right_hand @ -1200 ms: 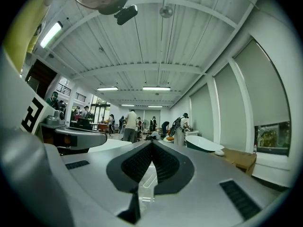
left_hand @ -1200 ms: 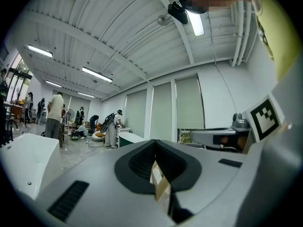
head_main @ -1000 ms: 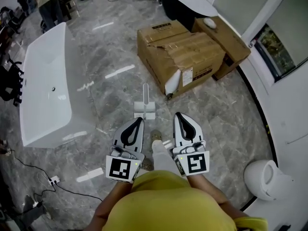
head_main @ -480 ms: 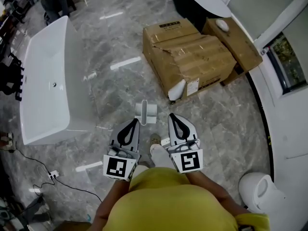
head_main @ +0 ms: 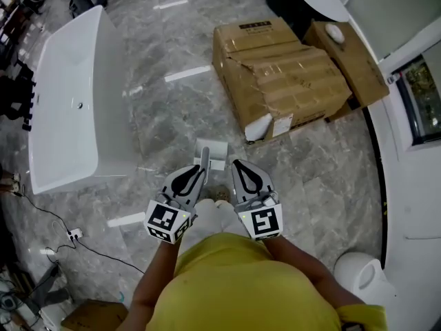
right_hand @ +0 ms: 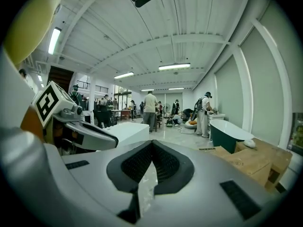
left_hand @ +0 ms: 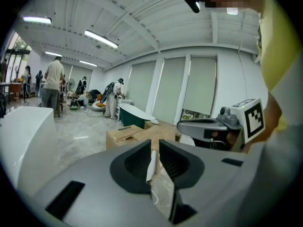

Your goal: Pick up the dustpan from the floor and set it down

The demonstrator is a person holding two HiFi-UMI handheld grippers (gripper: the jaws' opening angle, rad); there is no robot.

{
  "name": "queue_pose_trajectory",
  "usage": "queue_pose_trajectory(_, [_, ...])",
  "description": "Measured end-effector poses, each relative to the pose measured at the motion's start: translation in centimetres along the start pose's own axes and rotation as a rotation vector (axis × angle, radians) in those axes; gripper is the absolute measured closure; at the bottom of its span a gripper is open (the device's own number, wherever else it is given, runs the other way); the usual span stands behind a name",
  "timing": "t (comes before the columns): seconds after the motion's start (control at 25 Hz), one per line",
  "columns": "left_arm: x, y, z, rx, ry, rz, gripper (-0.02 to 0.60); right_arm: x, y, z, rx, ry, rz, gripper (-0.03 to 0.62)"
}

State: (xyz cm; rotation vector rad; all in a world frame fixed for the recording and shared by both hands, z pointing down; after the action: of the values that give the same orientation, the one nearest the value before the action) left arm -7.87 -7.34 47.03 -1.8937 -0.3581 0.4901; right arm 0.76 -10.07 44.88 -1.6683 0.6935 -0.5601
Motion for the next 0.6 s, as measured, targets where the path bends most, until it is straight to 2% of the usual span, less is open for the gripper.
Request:
queue_pose_trajectory(0.12, [-0.8, -1.9, -1.2, -0.052, -0.044, 0.076, 0.497, 0.0, -1.1, -0.7, -0.028, 0.016, 0.039, 0.583])
queue_pose_trajectory(0.28, [-1.4, -4.6, -2.7, -0.134, -0.117, 0.120, 0.449, 0.2, -2.6, -1.7, -0.084, 0.016, 0.025, 0.583])
queue_pose_trajectory(0.6, [-3.0, -10.4, -4.9, -0.299, -0.246, 0.406, 0.288, 0.5, -3.6, -2.3, -0.134, 0.001, -0.004, 0.583])
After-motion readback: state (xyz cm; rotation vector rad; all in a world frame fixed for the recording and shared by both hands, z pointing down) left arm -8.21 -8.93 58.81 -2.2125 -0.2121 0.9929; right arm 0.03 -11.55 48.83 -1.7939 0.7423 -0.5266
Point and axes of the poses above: the fingertips, and each gripper's own axes: z backward along the fingers, x to its right, y out of its top, the point moved 1 cm from there along z, backward along the fingers, and after that the axes turned 2 degrees about -z, right-handed, at the moved point
